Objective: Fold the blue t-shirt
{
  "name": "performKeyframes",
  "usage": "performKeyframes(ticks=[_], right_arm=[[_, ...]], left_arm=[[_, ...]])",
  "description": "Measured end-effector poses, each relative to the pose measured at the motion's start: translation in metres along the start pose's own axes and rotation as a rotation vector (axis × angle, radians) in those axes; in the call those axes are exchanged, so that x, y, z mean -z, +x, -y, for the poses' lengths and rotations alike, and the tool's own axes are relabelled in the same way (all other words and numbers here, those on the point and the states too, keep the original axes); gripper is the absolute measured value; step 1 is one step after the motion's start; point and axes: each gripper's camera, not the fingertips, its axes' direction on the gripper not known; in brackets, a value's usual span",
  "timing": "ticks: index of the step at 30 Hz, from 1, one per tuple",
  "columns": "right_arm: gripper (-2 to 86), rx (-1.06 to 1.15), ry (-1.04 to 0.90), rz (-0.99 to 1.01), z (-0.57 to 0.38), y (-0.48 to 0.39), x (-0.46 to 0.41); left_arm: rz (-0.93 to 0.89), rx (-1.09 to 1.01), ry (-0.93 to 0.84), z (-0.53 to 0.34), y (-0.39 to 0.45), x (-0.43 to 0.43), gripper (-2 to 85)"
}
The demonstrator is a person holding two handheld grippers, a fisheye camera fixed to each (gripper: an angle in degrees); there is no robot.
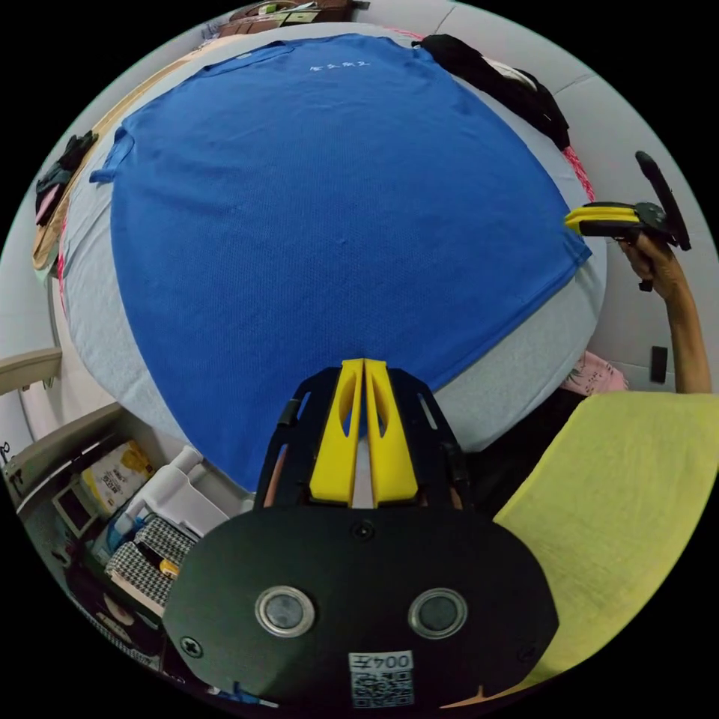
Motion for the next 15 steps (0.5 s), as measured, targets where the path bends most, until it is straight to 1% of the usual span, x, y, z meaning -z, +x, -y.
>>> performKeyframes(ticks=[2,3,7,13,15], right_arm=[[4.6,0.018,-0.092,-0.064,0.019,-0.01,-0.019],[4.2,0.037,-0.101,-0.104,0.027,-0.017,-0.025],[4.0,0.081,-0.165,-0.161,0.049,-0.03,-0.04],[3.7,0.103,-0.201,-0.116,0.075,-0.027,-0.059],[3.6,0.093,-0.209,-0.052,0.085,-0.017,-0.065]], left_arm=[[-0.001,-0.009,-0.018,0.006,-0.003,0.001,0.2],[-0.002,-0.01,-0.028,0.01,-0.005,0.002,0.2],[0.016,-0.023,-0.046,0.02,-0.009,0.006,0.2],[0.025,-0.083,-0.076,0.034,-0.018,0.015,0.2],[0.009,-0.108,-0.08,0.037,-0.024,0.018,0.2]])
